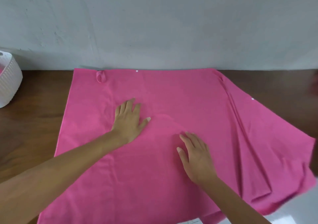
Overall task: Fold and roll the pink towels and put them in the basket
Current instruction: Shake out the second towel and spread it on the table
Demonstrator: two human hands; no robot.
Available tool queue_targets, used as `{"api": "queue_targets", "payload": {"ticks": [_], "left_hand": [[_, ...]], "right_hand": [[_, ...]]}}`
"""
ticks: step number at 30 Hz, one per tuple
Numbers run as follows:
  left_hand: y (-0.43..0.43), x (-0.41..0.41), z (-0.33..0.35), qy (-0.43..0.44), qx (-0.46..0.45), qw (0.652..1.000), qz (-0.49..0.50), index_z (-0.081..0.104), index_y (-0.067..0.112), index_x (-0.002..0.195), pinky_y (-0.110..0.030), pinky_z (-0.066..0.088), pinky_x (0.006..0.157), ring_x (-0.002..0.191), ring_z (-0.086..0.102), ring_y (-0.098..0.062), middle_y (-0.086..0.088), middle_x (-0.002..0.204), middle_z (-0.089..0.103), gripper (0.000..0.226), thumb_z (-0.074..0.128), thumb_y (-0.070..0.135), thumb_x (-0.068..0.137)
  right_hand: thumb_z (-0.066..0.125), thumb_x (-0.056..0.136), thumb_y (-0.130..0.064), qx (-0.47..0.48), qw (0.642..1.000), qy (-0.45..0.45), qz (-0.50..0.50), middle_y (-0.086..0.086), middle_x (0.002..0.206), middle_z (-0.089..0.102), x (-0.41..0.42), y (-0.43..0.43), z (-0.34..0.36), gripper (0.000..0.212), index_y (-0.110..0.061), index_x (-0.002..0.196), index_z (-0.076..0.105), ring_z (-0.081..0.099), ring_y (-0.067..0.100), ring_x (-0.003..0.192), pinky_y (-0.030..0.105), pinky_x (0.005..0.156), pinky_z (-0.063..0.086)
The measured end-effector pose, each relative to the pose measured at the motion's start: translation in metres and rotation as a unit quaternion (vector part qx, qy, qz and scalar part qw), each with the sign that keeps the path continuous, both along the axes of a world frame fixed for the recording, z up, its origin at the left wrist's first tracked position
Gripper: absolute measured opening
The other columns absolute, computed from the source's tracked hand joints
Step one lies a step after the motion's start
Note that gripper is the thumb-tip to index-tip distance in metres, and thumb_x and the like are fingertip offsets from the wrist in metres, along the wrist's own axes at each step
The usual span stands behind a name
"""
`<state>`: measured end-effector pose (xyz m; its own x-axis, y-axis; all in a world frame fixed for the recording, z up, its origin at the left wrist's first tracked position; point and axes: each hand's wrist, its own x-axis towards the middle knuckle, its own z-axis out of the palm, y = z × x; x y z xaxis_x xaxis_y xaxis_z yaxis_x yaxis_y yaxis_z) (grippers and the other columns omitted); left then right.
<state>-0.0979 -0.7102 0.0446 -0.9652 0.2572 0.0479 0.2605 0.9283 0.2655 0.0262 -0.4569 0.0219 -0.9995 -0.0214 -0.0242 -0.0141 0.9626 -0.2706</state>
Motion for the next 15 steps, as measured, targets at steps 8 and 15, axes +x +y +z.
{"api": "queue_targets", "payload": {"ticks": [8, 15], "left_hand": [[0.125, 0.075, 0.006, -0.015, 0.029, 0.996, -0.082, 0.042, 0.019, 0.15, -0.047, 0.021, 0.122, 0.149, 0.023, -0.028, -0.009, 0.161, 0.027, 0.081, 0.018, 0.071, 0.093], [0.235, 0.138, -0.005, -0.052, 0.041, 0.988, -0.142, 0.033, 0.022, 0.154, -0.042, 0.015, 0.124, 0.152, 0.015, -0.023, -0.003, 0.164, 0.018, 0.072, 0.03, 0.066, 0.098]], "right_hand": [[0.022, 0.1, -0.054, 0.023, 0.998, 0.034, -0.037, -0.006, 0.157, 0.04, 0.066, 0.1, 0.013, 0.061, -0.027, 0.149, 0.046, 0.028, 0.017, 0.149, 0.034, 0.121, 0.012], [0.036, 0.101, -0.05, 0.009, 0.993, 0.077, -0.089, -0.002, 0.149, 0.051, 0.126, 0.192, 0.005, 0.052, -0.024, 0.141, 0.055, 0.039, 0.022, 0.141, 0.036, 0.115, 0.023]]}}
